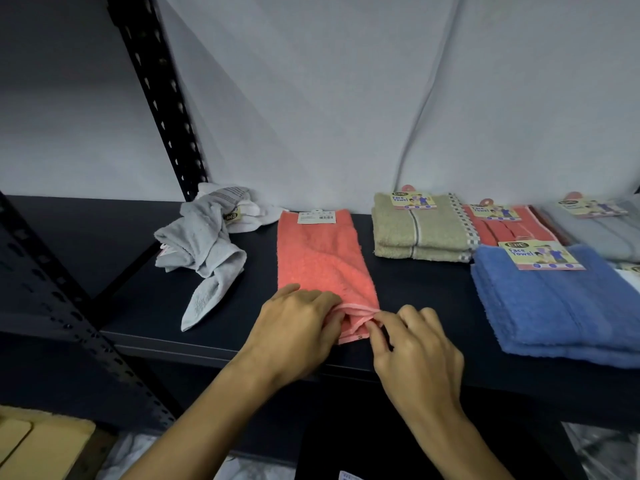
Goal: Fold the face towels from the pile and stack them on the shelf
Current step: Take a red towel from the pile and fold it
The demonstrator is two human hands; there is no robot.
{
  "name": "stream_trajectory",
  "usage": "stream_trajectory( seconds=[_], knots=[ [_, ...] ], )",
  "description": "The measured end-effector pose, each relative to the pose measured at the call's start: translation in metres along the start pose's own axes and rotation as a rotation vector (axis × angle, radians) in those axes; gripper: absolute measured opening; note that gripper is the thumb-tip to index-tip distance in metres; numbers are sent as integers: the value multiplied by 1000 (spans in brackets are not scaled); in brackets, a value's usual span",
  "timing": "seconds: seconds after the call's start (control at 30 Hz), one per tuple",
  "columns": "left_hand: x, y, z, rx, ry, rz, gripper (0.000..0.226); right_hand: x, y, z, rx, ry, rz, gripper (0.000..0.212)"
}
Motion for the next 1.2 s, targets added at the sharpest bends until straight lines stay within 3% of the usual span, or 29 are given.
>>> stream_trajectory(
  seconds=[0.2, 0.4, 0.63, 0.73, 0.87, 0.97, 1.07, 1.2],
  knots=[
    [1, -3, 2, 13, -35, -6, 15, -5, 4, -4, -31, -105, -9, 8],
    [-5, 3, -1, -78, -123, -93, 30, -8, 7, -7, -140, -239, -14, 17],
    [-8, 6, -4, -110, -140, -78, 30, -16, 10, -3, -188, -558, -31, 14],
    [-12, 8, -6, -155, -165, -58, 32, -11, 9, 0, -232, -694, -53, 35],
    [-10, 7, -7, -181, -156, -22, 36, -5, 7, 5, -277, -808, -78, 34],
    [-8, 6, -7, -221, -145, 2, 44, 0, 7, 8, -297, -761, -48, 13],
    [-6, 5, -6, -260, -137, 18, 48, 12, 7, 5, -290, -552, 16, 14],
    [-4, 6, -5, -299, -115, 24, 50, 17, 0, 0, -156, -280, 69, 6]
  ],
)
Point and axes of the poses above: each hand's wrist, its own z-axis towards the middle knuckle, its own y-axis out of the palm, x = y × z, the point moved 6 cm from there along z, towards the middle knuckle, and after that the axes turned 13 degrees about x, right-handed, at the moved point
